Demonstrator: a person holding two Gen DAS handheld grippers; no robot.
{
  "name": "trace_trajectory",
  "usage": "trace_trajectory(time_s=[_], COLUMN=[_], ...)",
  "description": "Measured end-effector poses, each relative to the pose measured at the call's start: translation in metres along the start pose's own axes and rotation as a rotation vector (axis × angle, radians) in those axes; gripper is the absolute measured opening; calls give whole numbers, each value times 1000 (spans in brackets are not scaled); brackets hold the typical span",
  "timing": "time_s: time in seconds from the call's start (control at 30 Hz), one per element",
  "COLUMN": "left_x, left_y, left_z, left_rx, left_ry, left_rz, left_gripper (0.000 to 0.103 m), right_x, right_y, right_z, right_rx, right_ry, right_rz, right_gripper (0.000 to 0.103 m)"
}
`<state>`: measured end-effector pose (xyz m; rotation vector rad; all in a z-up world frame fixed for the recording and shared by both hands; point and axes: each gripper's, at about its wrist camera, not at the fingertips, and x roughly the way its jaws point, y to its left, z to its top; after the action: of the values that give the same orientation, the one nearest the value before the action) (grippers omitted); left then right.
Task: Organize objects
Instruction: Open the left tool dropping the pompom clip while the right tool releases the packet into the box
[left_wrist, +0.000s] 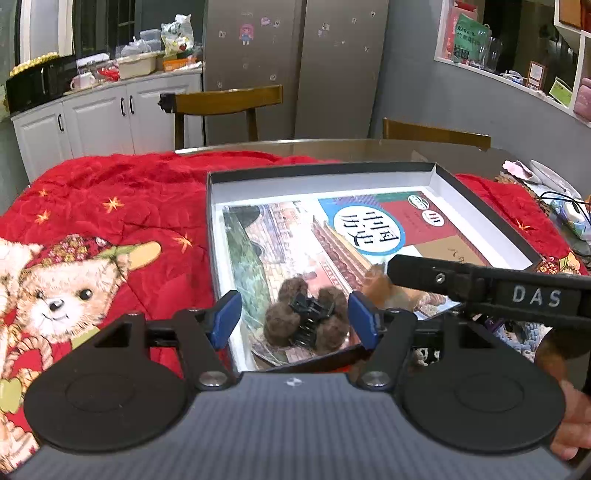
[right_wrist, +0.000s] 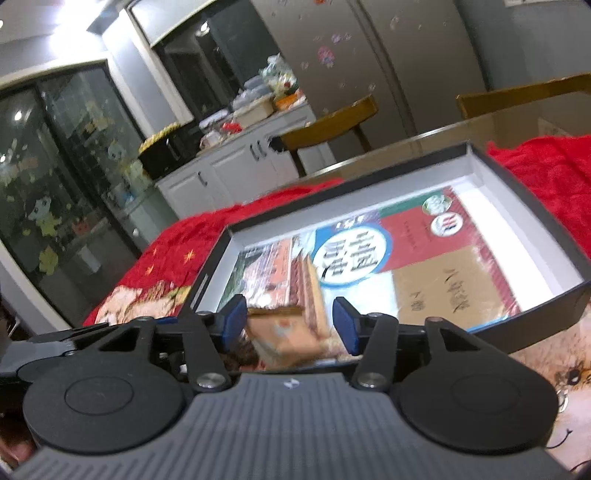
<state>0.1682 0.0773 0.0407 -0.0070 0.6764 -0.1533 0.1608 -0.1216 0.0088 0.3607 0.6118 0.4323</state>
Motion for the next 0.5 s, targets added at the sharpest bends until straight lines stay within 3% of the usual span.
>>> trace_trajectory(time_s=[0.23,0.5], left_x=[-24,-57], left_y=[1,11], left_z=[10,24], left_rx=[59,24], left_ry=[-110,-181], left_rz=[86,84], left_gripper=[73,73], right_x=[-20,-48], right_y=[-1,11], right_z=[9,24], right_rx=[4,-46], right_ry=[-89,-191], right_rz=[0,-22], right_gripper=[77,83])
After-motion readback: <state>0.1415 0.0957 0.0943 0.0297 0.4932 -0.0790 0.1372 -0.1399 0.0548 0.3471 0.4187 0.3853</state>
